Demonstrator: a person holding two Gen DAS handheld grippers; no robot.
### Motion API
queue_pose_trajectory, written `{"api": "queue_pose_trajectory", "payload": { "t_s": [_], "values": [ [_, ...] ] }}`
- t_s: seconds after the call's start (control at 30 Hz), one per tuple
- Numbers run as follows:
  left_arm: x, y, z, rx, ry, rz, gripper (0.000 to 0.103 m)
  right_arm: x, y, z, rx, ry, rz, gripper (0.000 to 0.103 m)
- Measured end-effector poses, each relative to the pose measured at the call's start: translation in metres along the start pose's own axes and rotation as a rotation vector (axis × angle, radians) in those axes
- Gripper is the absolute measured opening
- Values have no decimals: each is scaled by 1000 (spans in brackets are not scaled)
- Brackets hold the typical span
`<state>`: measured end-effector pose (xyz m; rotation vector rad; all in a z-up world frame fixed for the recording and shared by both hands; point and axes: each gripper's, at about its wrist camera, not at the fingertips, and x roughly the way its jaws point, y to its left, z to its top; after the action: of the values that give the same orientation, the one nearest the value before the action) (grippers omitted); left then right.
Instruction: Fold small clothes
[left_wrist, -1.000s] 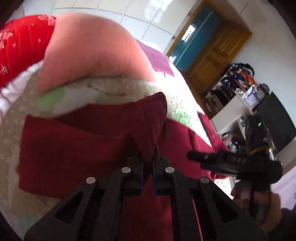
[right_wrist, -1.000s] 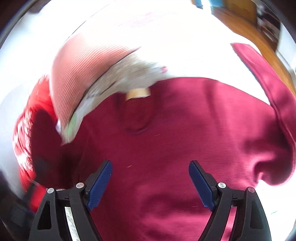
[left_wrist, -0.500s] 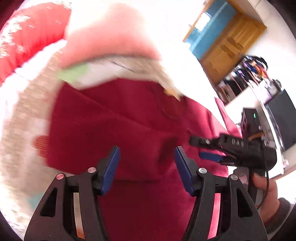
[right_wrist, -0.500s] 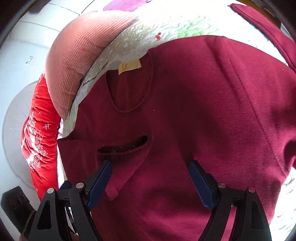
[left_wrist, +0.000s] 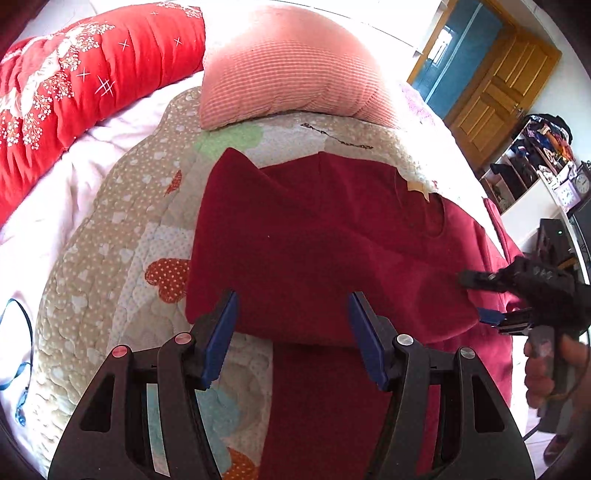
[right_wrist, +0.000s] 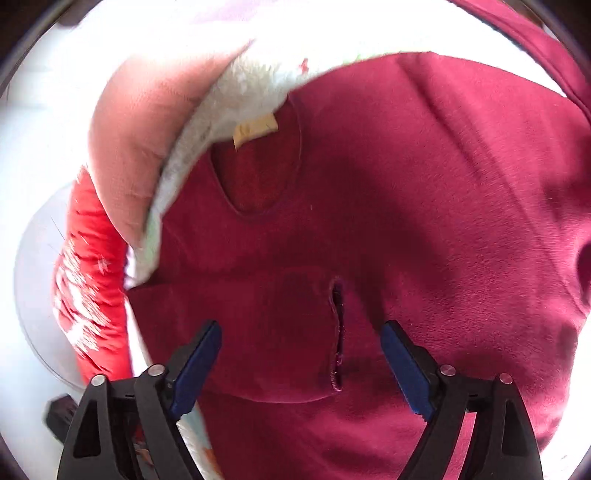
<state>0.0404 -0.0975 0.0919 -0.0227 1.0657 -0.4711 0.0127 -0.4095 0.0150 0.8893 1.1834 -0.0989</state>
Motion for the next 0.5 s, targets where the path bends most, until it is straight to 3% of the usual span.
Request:
{"api": "queue_pose_trajectory", "payload": {
  "t_s": [0.07, 0.1, 0.17, 0.33, 0.5],
  "values": [
    [4, -4, 2, -4, 1, 16, 61, 2, 13, -6, -109, -58, -62, 43],
    [3, -4, 2, -9, -1, 25, 61, 4, 22, -8, -167, -55, -97, 6],
    [1, -2, 6, -19, -10, 39, 61, -4, 35, -8, -242, -71, -103, 5],
    [-6, 0, 22, -38, -64, 59, 61, -77, 42, 4, -316, -279, -131, 5],
    [3, -12, 37, -32, -80, 50, 61, -101, 11, 23, -257, -348, -244, 5]
  ]
}}
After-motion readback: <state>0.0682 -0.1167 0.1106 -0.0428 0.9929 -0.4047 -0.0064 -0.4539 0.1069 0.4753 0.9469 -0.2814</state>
